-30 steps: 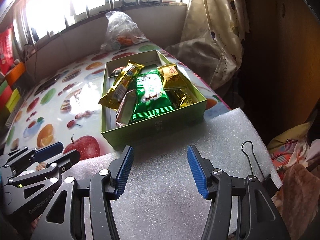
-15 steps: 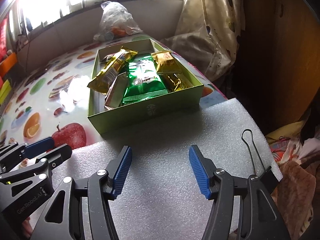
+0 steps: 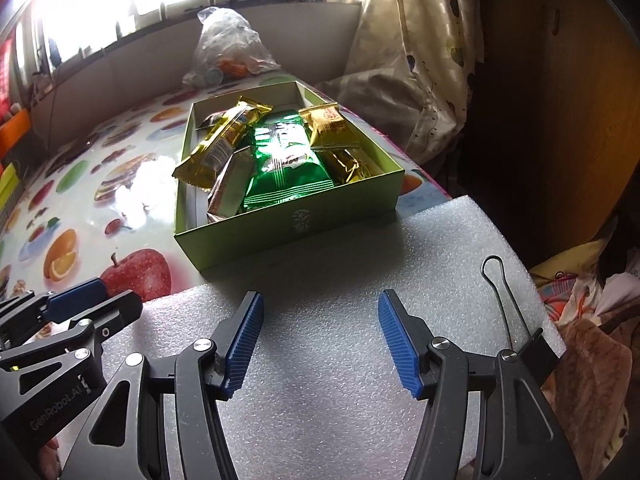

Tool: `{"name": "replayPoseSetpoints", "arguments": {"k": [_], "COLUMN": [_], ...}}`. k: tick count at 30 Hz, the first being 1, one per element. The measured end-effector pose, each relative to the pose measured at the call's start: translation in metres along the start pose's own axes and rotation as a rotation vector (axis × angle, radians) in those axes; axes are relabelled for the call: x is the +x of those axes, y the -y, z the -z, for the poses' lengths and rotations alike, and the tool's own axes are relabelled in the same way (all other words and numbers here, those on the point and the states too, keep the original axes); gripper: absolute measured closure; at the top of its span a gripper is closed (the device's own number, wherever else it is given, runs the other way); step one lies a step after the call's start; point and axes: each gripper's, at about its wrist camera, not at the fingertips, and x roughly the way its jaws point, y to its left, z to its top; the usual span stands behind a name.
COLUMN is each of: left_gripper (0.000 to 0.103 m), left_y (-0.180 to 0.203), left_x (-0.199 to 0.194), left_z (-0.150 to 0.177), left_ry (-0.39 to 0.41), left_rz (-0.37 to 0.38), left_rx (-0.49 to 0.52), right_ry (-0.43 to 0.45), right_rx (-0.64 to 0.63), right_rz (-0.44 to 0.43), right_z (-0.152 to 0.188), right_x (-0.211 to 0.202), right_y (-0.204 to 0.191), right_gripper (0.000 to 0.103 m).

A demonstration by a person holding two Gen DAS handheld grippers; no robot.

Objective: Organize snacks

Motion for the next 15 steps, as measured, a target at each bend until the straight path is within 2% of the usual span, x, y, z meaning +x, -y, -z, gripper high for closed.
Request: {"name": "replayPoseSetpoints", "arguments": {"k": [15], "left_gripper": [0.061], "left_y": [-0.0045], "left_x": [-0.0003], "left_z": [-0.0008], "left_ry": [-0.001], "left_rz": [0.000], "left_rx": [-0.009], "right_ry": [0.000], "right_rx": [0.001], "right_rz": [0.001], "right_z": [0.0002], "right_x": [-0.0001], "right_y": [-0.0005], "right_gripper": [0.043]}}
